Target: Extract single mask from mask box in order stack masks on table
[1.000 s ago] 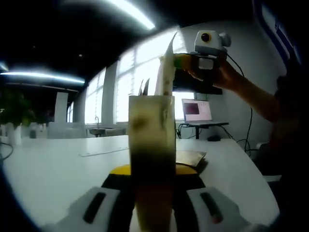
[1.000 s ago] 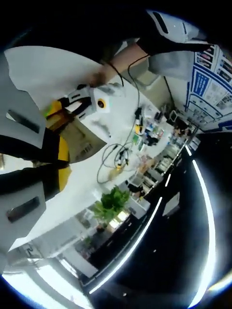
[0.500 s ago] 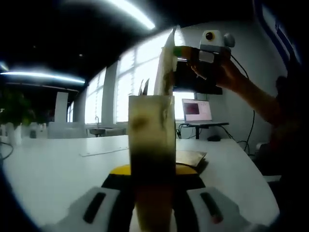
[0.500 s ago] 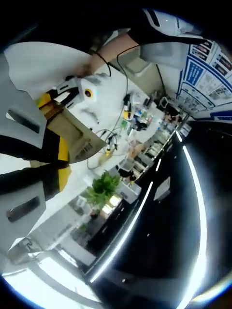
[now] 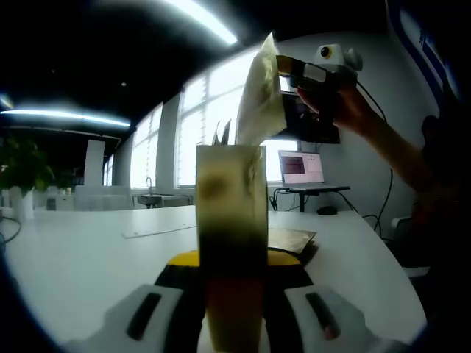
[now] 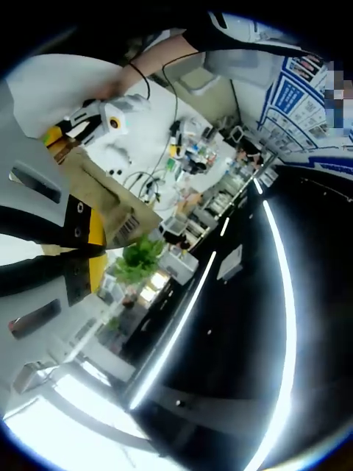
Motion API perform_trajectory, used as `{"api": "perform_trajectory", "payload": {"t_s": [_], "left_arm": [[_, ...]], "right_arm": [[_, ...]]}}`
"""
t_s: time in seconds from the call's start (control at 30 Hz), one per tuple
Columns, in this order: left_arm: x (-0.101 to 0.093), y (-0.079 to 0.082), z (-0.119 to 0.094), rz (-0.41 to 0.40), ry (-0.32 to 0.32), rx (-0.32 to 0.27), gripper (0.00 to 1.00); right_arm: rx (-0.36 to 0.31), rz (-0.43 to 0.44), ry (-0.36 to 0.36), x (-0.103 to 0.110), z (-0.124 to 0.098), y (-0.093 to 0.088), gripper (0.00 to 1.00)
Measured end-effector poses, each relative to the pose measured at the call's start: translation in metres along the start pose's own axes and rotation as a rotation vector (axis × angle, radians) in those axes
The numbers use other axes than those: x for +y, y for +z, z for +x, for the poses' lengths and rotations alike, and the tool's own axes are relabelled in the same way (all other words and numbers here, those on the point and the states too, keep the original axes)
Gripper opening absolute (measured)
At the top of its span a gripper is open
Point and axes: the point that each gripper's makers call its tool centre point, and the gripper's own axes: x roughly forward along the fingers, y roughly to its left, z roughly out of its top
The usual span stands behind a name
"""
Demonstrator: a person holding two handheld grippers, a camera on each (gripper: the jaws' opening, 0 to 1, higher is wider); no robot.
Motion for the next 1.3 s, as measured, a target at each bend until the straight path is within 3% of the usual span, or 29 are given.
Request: {"api": "perform_trajectory", "payload": {"t_s": [0.73, 0.97, 1.3], "left_arm": [[0.000, 0.000, 0.000, 0.002, -0.002, 0.001, 0.31], [0.001, 0.000, 0.000, 0.003, -0.001, 0.002, 0.31], [0.000, 0.000, 0.000, 0.004, -0.001, 0.003, 0.31]], "right_arm": [[0.092, 0.008, -0.210, -0.054, -0.035, -0.014, 0.00], [0.147, 0.007, -0.227, -0.062, -0.040, -0.031, 0.00], [0.249, 0.035, -0.257, -0.071, -0.046, -0.071, 0.00]]}}
